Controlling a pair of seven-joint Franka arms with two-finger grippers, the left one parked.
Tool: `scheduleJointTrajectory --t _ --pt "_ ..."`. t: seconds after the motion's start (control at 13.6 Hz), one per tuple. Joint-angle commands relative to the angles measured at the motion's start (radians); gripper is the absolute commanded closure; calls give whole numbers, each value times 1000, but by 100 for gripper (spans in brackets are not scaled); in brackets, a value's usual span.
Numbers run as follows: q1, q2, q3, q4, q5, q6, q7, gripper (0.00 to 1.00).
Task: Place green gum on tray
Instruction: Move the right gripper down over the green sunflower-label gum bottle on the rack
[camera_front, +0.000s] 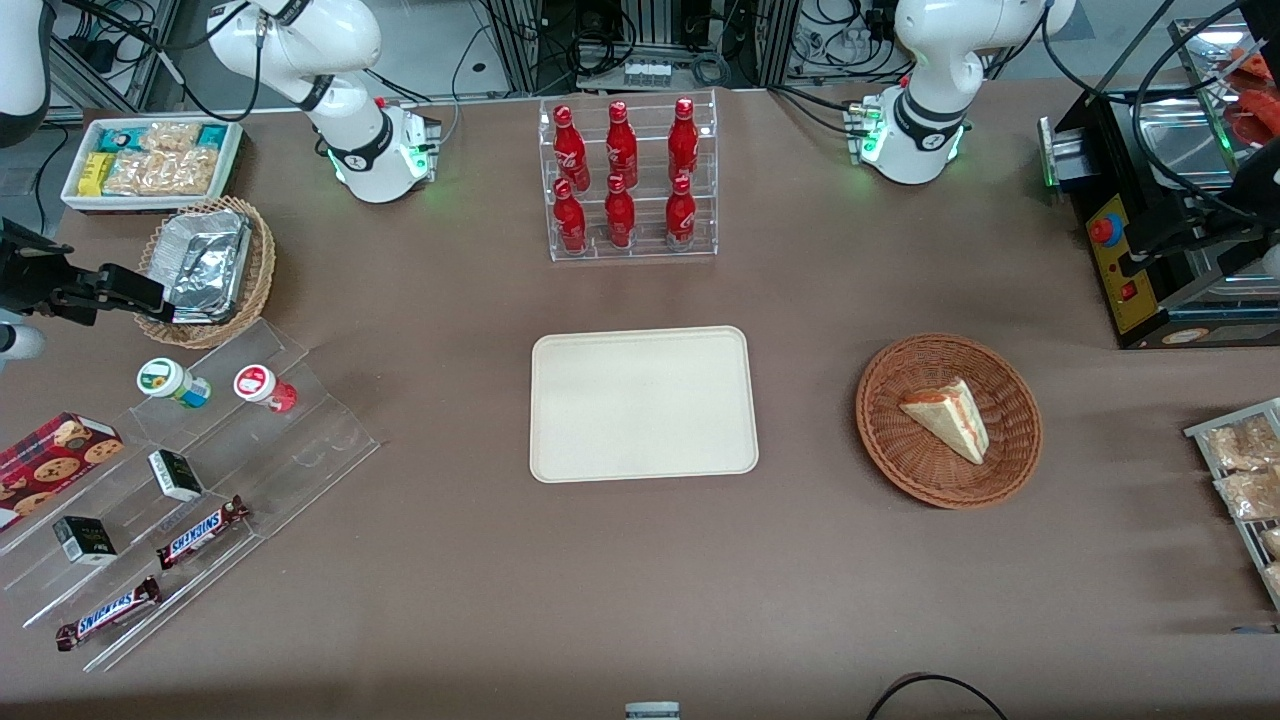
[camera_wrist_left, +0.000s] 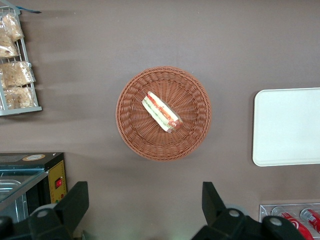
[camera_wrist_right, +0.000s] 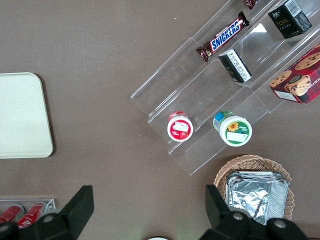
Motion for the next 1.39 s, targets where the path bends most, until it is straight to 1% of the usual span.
scheduleJointTrajectory --t 0.0,0.29,0.37,0.59,0.81,0.95,1.17,1.32 --pt "1 5 3 23 5 -1 6 1" --pt "8 17 0 11 2 8 -6 1" --pt "0 33 -3 -6 2 43 -10 1" --pt "-41 27 -9 -147 2 200 -147 1" --pt "-83 24 -9 -253 2 305 -288 1" --pt "-109 20 -9 -294 2 371 -427 1" --pt "-143 8 -9 -365 2 489 -567 1" --pt "-170 10 -9 -399 4 540 -671 1"
